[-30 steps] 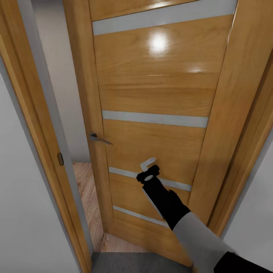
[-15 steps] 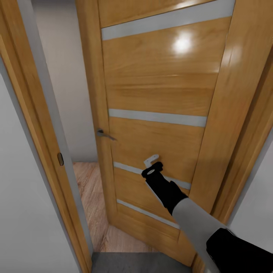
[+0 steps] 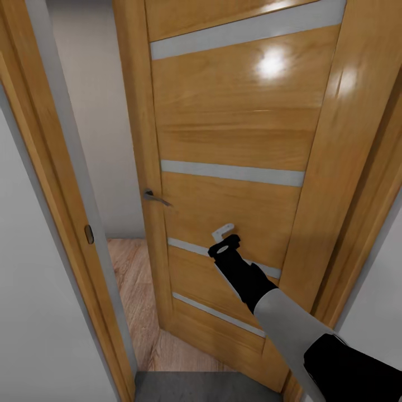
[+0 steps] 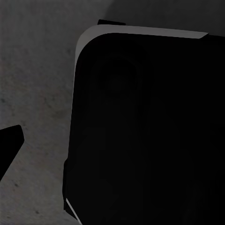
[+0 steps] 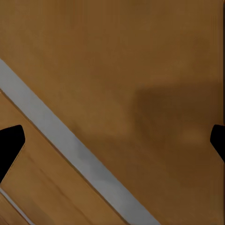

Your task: Move the two storage containers from the living room to the garage. In the garage, place one container on the floor and stack the other container on top of it (either order is fine).

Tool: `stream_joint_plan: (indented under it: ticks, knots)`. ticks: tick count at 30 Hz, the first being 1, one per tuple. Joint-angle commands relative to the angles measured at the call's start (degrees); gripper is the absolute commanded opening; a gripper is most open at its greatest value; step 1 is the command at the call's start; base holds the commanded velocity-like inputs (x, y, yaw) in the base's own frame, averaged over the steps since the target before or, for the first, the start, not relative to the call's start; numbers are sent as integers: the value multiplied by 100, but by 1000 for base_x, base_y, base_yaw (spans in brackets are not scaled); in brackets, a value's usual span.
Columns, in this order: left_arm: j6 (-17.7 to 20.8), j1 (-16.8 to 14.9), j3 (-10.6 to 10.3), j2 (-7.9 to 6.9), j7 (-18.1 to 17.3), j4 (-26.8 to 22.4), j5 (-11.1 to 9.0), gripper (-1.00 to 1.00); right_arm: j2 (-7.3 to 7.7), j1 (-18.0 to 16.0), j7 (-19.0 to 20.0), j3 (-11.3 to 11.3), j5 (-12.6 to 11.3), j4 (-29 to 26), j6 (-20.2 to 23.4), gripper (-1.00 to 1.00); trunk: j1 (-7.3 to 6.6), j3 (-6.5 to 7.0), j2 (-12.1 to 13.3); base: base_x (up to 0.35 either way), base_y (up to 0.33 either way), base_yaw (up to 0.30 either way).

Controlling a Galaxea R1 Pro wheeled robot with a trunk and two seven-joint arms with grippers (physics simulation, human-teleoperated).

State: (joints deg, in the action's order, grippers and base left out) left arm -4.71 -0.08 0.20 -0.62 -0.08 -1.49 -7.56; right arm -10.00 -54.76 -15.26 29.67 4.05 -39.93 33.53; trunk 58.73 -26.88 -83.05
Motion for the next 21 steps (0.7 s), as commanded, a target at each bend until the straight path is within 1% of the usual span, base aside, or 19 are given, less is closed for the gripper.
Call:
stream_joint_plan:
  ticks: [1,21]
  knots:
    - [-13,0,-3,0,-1,-1,-43,100,0,-8,-18,21,140,-15,57,100,0,-4,-3,0,0,0]
    - [-13,0,-3,2,-1,-1,-45,100,0,-8,12,4,141,-94,122,100,0,-4,-3,0,0,0]
